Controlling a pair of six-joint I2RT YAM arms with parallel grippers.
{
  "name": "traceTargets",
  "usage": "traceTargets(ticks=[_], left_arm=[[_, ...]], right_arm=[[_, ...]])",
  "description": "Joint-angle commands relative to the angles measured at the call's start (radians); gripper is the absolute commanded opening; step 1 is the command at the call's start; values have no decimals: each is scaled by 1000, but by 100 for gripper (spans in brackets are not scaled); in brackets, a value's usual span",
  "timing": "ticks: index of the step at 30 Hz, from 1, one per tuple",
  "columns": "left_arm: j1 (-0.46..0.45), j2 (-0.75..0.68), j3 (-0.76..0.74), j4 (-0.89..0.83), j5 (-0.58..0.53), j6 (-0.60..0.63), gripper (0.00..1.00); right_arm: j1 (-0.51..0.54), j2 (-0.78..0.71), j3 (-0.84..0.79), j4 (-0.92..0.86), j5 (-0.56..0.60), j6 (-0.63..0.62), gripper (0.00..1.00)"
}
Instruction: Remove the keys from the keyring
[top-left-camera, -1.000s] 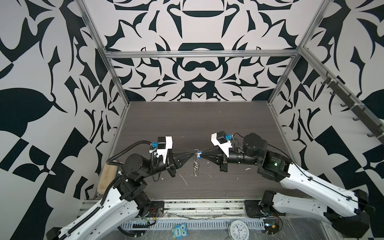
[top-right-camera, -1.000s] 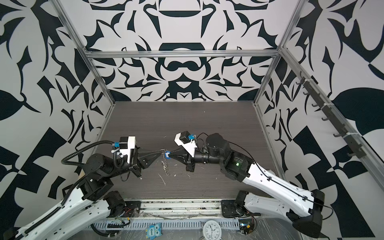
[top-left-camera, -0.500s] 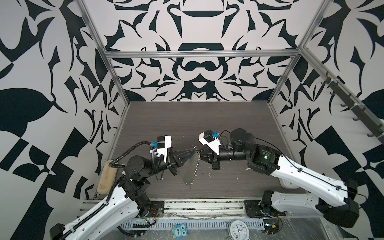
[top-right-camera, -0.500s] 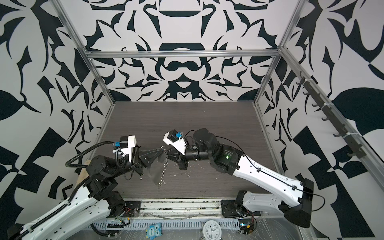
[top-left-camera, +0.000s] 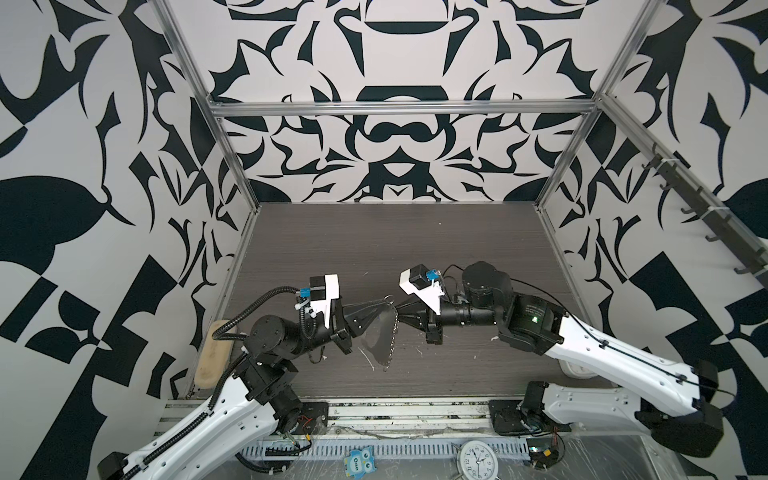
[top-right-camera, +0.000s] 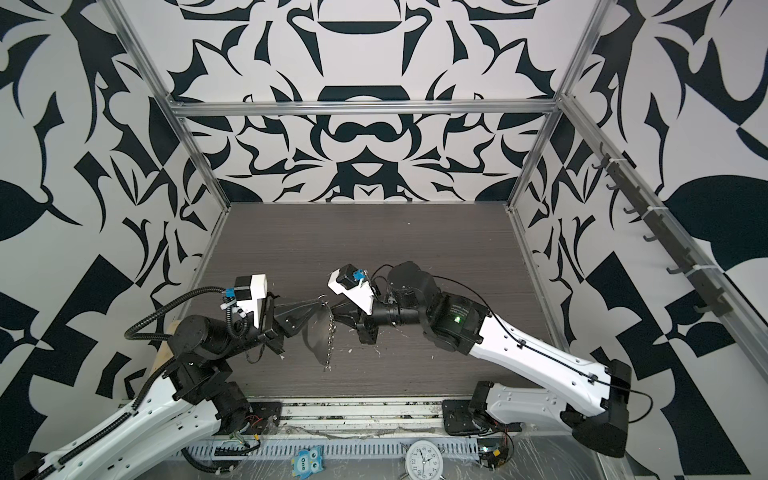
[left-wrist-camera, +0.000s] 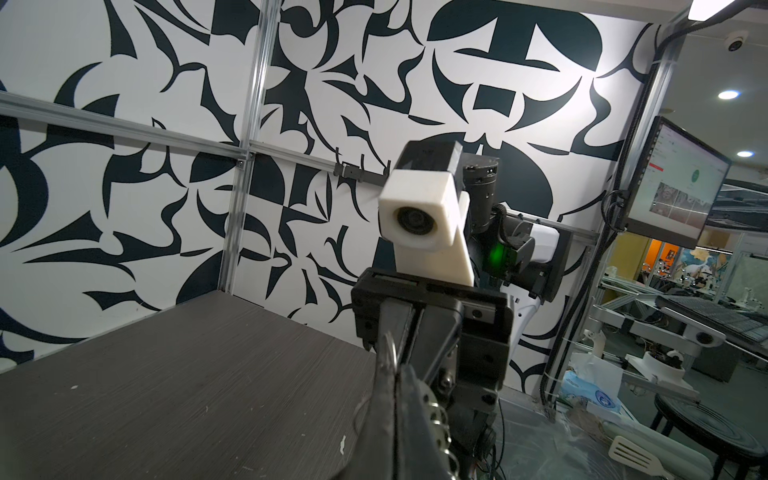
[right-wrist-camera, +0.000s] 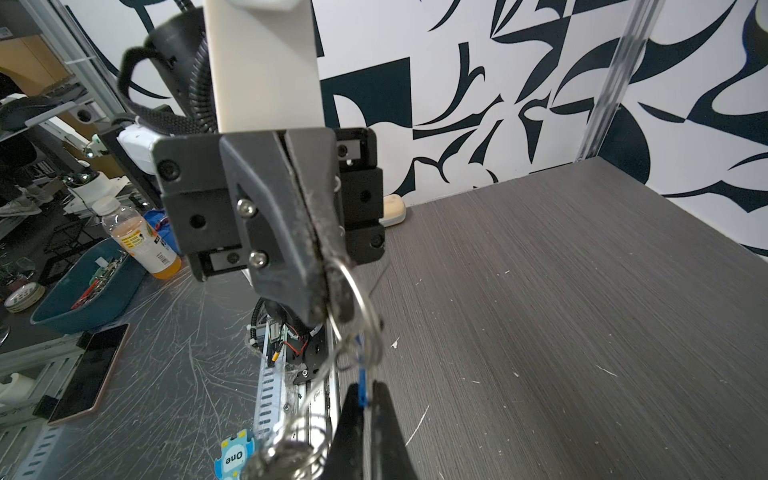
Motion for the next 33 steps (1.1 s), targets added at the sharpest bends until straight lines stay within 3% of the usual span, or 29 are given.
traceTargets(ticks=[1,3,6,7,12,22,33], left_arm=[[-1,-22,23,-2,12,25,0],[-1,-22,31,-19,28,32,0],[-1,-22,36,-29,51,38,0],[0,-22,38,-31,60,43,0],[-1,-15,46,-45,102,48,0],[-1,16,62,-47,153,47,0],[-1,9,56,-44,145,45,0]], right_arm=[[8,-47,-14,-6,24,7,0],[8,-57,-8,-17,27,10,2],[8,-70,11,-46,31,3,31],[8,-75,19,-59,32,-2,35],[8,-125,36,-74,55,-14,44],[8,-107,82,12,-23,20,44],[8,-72,72,44,-59,53,31]])
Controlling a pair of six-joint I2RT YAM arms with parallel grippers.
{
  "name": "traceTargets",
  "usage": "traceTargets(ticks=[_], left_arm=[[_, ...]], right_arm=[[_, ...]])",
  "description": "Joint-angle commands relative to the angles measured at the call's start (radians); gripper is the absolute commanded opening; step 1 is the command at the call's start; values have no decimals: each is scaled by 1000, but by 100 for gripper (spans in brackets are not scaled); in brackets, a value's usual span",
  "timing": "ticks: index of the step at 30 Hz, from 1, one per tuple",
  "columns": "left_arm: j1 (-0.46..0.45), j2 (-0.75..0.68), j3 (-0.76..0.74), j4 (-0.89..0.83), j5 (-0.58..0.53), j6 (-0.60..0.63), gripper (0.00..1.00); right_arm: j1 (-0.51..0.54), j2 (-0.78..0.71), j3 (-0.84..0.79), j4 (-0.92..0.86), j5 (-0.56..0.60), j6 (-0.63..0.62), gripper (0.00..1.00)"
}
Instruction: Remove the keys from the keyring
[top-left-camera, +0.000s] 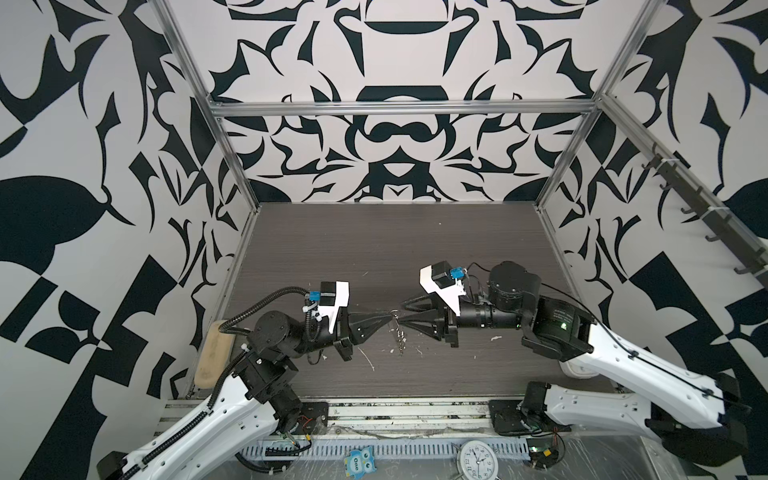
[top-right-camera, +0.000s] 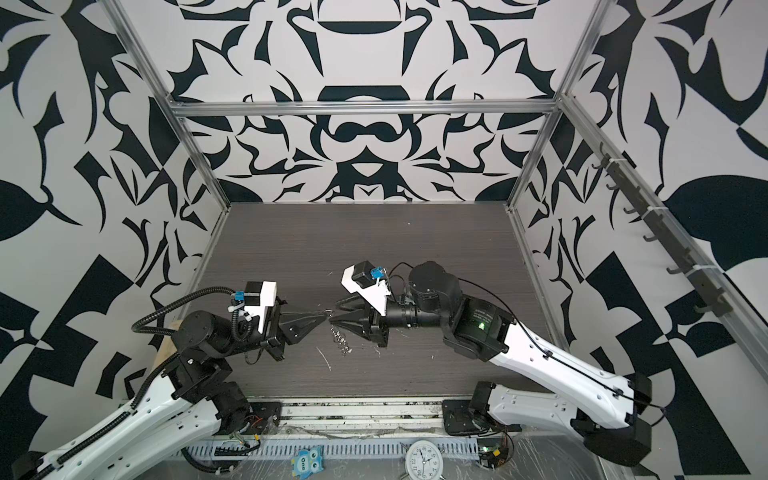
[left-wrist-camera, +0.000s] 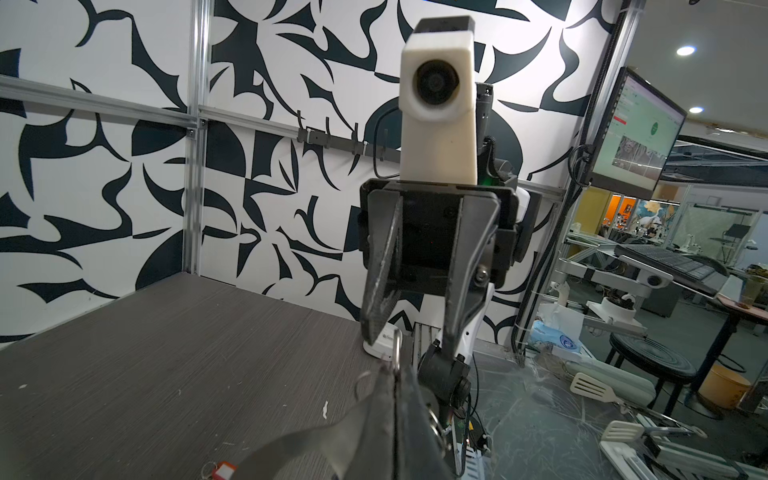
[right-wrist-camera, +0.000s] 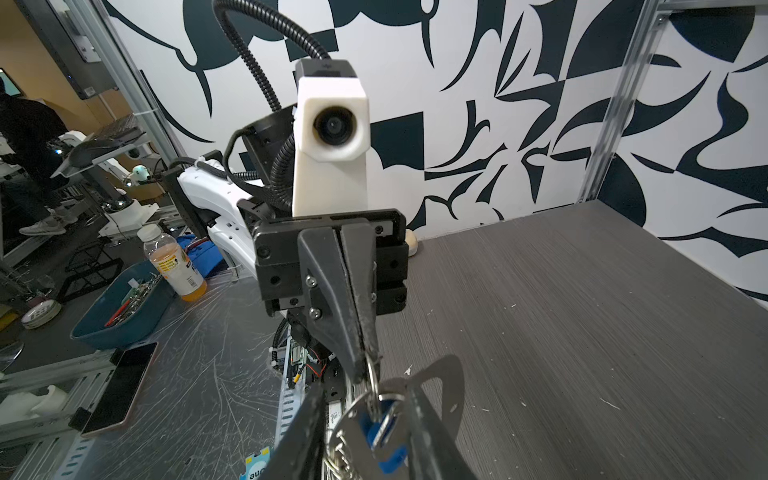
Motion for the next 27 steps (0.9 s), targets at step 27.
traceTargets(ticks=[27], left_arm=[[-1,-25,111,-189,-19,54,23]], right_arm=[[4,57,159,-184,72,-15,0]])
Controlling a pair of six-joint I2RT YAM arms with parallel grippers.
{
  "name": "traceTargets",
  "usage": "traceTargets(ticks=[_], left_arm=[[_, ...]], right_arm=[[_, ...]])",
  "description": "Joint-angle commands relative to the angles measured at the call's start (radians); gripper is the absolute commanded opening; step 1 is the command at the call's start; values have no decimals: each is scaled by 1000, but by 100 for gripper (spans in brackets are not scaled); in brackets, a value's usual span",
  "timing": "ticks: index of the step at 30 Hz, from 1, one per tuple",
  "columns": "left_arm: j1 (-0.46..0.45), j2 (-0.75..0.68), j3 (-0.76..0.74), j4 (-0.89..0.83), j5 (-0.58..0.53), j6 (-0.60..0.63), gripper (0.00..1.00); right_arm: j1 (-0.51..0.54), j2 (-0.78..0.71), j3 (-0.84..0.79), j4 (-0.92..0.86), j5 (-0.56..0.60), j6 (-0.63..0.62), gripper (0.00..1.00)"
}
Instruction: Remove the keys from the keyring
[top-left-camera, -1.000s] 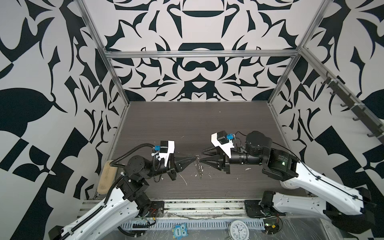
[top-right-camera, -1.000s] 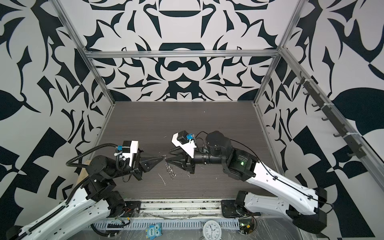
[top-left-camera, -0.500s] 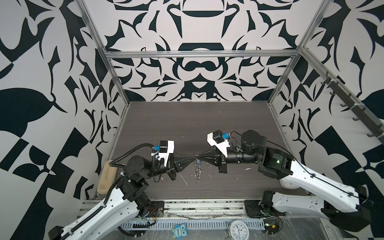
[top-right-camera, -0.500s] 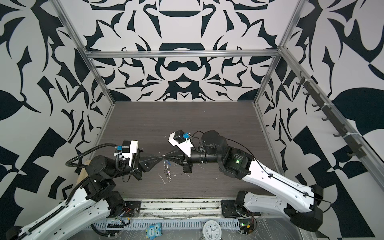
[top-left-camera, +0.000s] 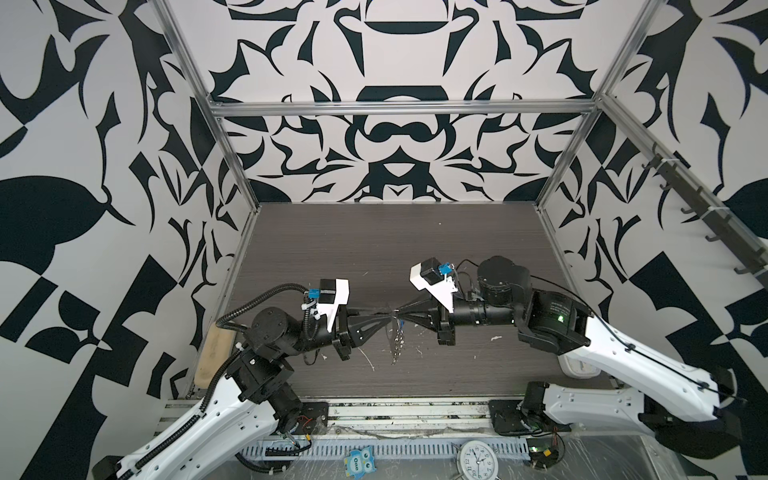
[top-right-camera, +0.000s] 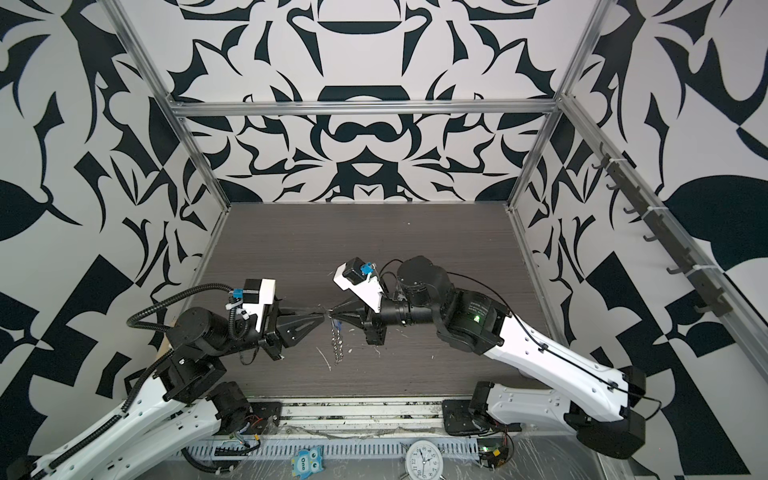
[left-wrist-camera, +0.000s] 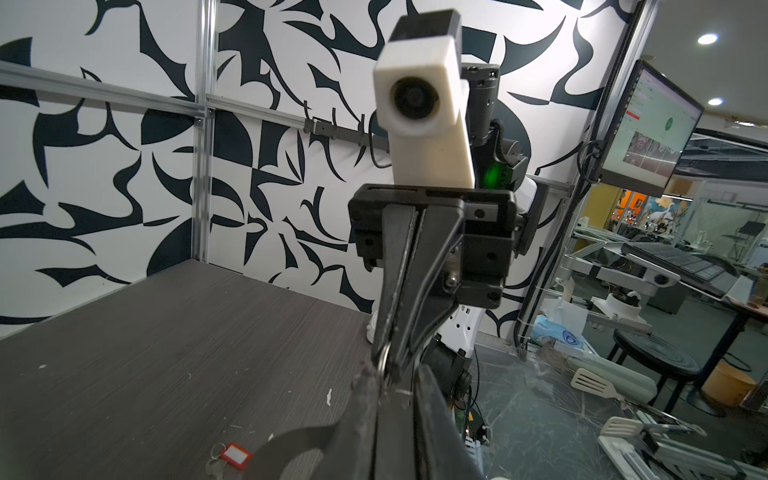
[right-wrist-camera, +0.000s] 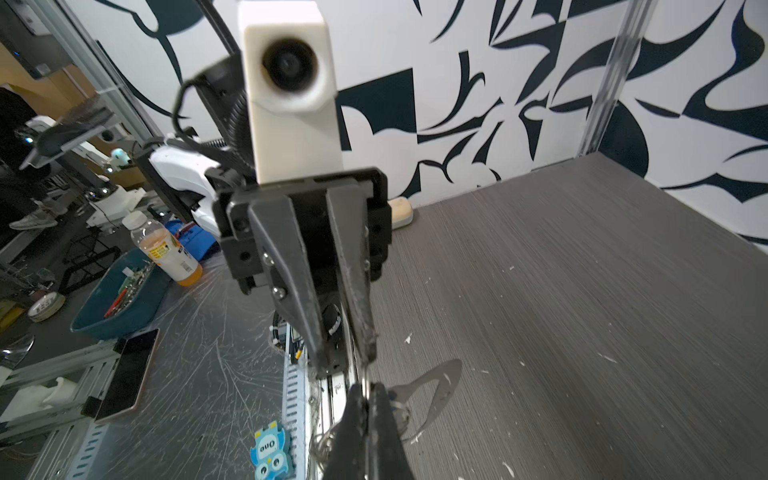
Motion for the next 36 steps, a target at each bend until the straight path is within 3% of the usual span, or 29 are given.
traceTargets(ticks=[1,13,36], left_arm=[[-1,-14,46,-61,-10,22,25],[-1,90,156,-261,3,34,30],[-1,125,174,-267,27,42,22]], right_arm=[[1,-1,67,-26,26,-22,0],[1,17,125,-124,37,-53,0],[1,53,149,-153,35,-59,0]])
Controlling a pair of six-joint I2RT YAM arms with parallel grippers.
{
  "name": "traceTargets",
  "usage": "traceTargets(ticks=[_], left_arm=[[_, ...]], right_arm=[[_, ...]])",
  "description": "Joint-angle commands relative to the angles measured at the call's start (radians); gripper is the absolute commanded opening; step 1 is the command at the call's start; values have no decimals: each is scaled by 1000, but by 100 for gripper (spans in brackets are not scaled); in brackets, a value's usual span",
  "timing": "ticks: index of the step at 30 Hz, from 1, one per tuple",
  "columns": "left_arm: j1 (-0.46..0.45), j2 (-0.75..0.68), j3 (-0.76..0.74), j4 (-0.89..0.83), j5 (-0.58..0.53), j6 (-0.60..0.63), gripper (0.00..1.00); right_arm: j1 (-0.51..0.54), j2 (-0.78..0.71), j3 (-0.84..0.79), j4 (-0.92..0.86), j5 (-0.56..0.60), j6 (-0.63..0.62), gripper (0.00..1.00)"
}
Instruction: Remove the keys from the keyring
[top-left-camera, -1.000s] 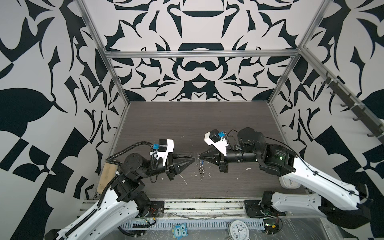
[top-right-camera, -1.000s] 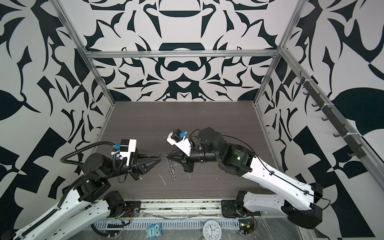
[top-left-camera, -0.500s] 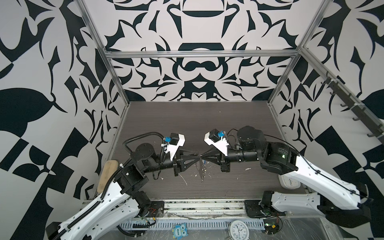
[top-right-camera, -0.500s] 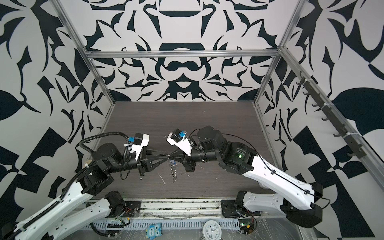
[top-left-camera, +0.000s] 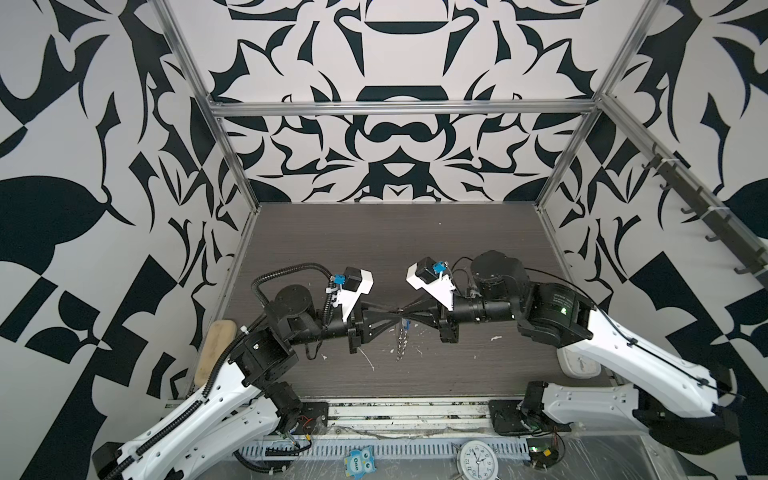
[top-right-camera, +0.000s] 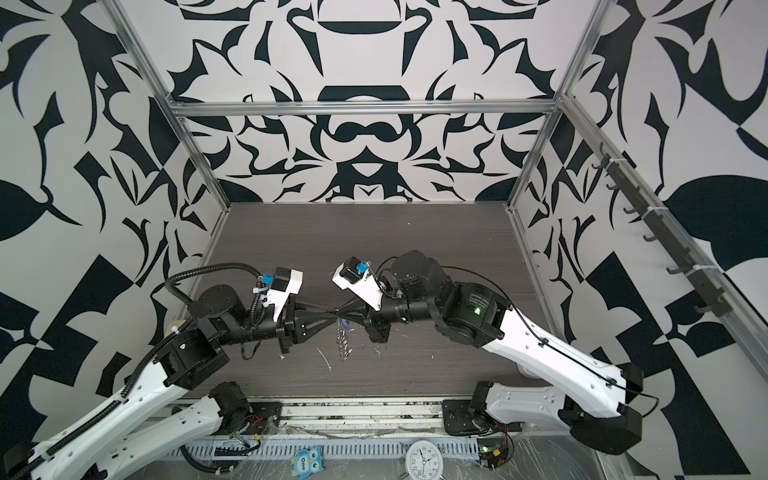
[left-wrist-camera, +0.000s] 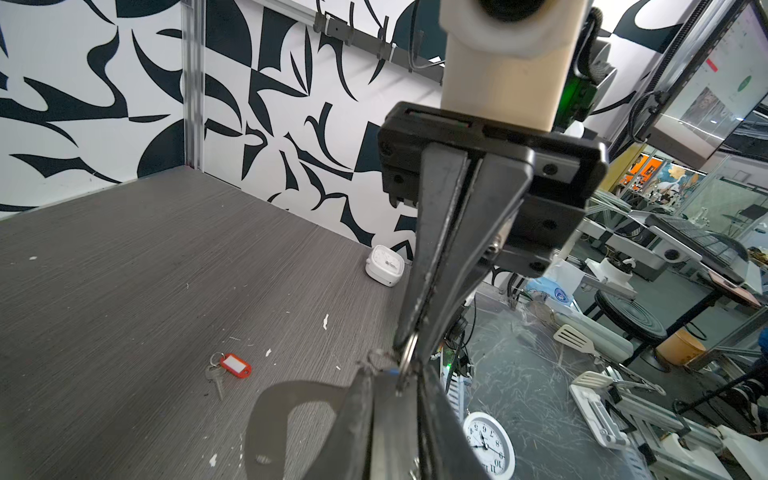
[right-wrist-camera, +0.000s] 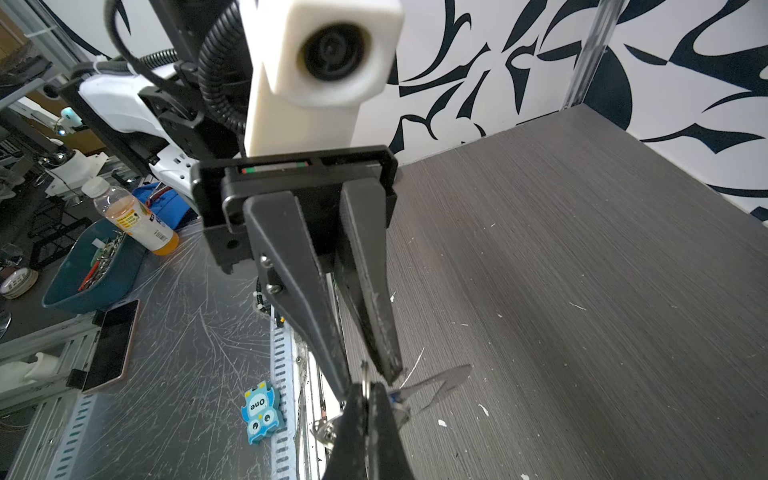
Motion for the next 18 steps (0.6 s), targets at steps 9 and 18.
traceTargets(ticks=[9,18], left_arm=[[-1,-14,26,16,-8,16,4],[-1,-21,5,54,-4,16,0]], right_arm=[[3,11,55,17,4,-12,0],[11,11,53,29,7,-10,0]])
